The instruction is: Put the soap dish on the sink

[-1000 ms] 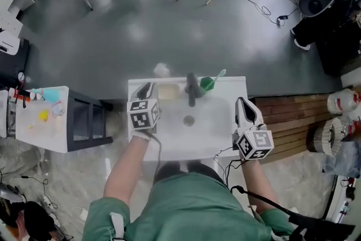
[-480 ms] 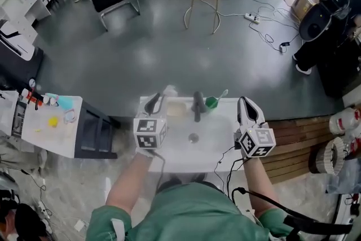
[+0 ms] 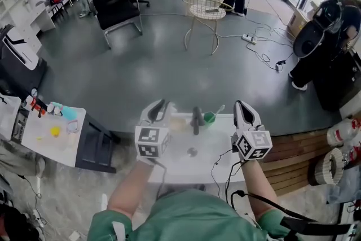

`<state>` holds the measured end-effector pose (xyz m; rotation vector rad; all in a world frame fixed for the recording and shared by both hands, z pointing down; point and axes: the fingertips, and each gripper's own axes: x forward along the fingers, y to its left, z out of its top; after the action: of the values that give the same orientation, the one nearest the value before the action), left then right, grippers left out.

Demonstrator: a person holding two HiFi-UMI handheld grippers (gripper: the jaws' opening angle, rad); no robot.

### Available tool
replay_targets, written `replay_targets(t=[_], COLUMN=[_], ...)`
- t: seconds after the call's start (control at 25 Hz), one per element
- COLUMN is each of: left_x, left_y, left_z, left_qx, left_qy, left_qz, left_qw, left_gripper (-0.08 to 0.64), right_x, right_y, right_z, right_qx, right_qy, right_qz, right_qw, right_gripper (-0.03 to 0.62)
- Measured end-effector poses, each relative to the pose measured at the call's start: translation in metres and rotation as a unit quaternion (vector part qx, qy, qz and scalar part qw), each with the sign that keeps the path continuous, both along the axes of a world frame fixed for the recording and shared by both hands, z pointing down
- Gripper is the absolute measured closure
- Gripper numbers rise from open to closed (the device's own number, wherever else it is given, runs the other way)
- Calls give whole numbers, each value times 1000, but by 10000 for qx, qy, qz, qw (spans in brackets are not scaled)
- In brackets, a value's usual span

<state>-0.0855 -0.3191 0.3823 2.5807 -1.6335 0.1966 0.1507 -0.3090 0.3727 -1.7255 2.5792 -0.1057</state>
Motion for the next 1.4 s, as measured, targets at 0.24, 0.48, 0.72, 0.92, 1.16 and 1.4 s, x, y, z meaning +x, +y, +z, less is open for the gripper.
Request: replay_targets(t=[0.24, 0.48, 0.72, 0.92, 1.16, 1.4], left_x=[2, 4, 8, 8, 8, 9], left_y=[10, 15, 25, 19, 15, 11], left_z=[-37, -51, -56, -68, -57, -58], left_qx=[360, 474, 627, 762, 582, 574], left_qy=[165, 512, 458, 466, 536, 531], left_qz=[56, 113, 203, 230, 233, 243], left_qw=[9992, 9975, 9968, 9957, 9966, 9966], left_gripper=[495, 502, 502, 502, 502, 503], right_x=[-4, -6, -5, -2, -1, 0], right_y=[6, 20, 32, 25, 23, 21], right_z=[-39, -62, -72, -78, -75, -77], right_qx=[412, 690, 888, 967, 888, 904], right_qy=[77, 10, 54, 65, 54, 74], right_qz=[-54, -55, -32, 6, 32, 39], right_qw=[9991, 9976, 9960, 9953, 9960, 9959], right_gripper=[595, 595, 595, 595, 595, 595])
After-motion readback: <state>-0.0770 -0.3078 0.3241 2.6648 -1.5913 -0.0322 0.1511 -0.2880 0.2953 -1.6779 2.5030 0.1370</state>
